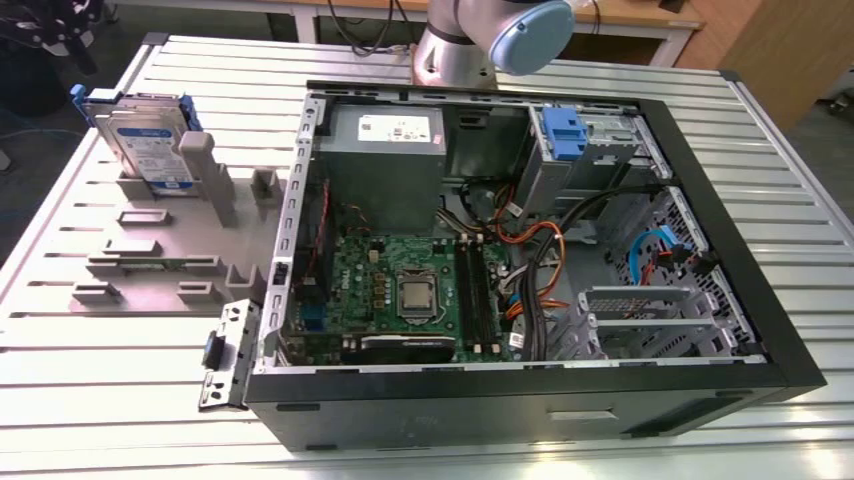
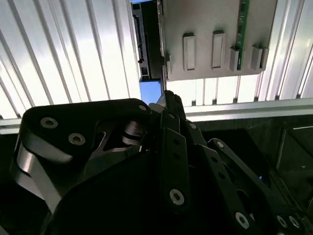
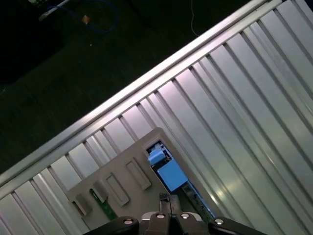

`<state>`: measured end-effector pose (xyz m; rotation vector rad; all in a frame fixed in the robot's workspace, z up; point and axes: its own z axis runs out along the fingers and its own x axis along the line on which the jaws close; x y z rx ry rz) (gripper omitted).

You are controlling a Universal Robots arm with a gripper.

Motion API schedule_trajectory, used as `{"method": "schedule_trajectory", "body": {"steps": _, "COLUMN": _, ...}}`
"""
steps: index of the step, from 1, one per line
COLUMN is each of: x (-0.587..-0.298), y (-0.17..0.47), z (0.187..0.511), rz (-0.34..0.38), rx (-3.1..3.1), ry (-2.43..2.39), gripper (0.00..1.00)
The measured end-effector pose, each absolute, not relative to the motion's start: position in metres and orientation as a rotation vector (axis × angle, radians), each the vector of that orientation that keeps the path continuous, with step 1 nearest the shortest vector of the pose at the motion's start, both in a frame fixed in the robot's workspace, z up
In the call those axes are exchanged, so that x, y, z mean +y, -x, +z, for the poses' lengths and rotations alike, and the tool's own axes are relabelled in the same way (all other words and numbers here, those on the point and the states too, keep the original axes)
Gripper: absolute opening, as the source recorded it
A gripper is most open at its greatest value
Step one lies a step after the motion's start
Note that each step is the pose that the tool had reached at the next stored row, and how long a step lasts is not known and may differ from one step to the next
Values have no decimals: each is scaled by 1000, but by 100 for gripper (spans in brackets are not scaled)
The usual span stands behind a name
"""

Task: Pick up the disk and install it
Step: 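Pick up the disk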

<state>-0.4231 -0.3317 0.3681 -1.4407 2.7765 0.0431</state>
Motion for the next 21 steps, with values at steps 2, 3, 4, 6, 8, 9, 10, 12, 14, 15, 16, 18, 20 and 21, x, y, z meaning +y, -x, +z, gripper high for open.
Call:
{"method": "schedule_trajectory", "body": {"steps": 2, "x": -332, "y": 423, "z": 368, "rz": 43, "rx": 2755, "ry": 1481, "gripper": 11}}
{"method": "schedule_trajectory", "body": {"steps": 3, "x": -332, "y": 423, "z": 368, "rz": 42, "rx": 2744, "ry": 1501, "gripper": 11}}
{"method": "schedule_trajectory", "body": {"steps": 4, "x": -332, "y": 423, "z": 368, "rz": 42, "rx": 2732, "ry": 1520, "gripper": 11}}
{"method": "schedule_trajectory", "body": {"steps": 6, "x": -332, "y": 423, "z": 367, "rz": 42, "rx": 2710, "ry": 1559, "gripper": 11}}
{"method": "schedule_trajectory", "body": {"steps": 8, "x": -332, "y": 423, "z": 367, "rz": 41, "rx": 2686, "ry": 1599, "gripper": 11}}
{"method": "schedule_trajectory", "body": {"steps": 9, "x": -332, "y": 423, "z": 367, "rz": 41, "rx": 2674, "ry": 1618, "gripper": 11}}
{"method": "schedule_trajectory", "body": {"steps": 10, "x": -332, "y": 423, "z": 367, "rz": 41, "rx": 2662, "ry": 1638, "gripper": 11}}
{"method": "schedule_trajectory", "body": {"steps": 12, "x": -332, "y": 423, "z": 367, "rz": 41, "rx": 2638, "ry": 1676, "gripper": 11}}
{"method": "schedule_trajectory", "body": {"steps": 14, "x": -332, "y": 423, "z": 367, "rz": 40, "rx": 2612, "ry": 1716, "gripper": 11}}
{"method": "schedule_trajectory", "body": {"steps": 15, "x": -332, "y": 423, "z": 367, "rz": 40, "rx": 2599, "ry": 1735, "gripper": 11}}
{"method": "schedule_trajectory", "body": {"steps": 16, "x": -332, "y": 423, "z": 366, "rz": 40, "rx": 2586, "ry": 1754, "gripper": 11}}
{"method": "schedule_trajectory", "body": {"steps": 18, "x": -332, "y": 423, "z": 366, "rz": 39, "rx": 2561, "ry": 1789, "gripper": 11}}
{"method": "schedule_trajectory", "body": {"steps": 20, "x": -332, "y": 423, "z": 366, "rz": 38, "rx": 2543, "ry": 1812, "gripper": 11}}
{"method": "schedule_trajectory", "body": {"steps": 21, "x": -332, "y": 423, "z": 366, "rz": 37, "rx": 2537, "ry": 1818, "gripper": 11}}
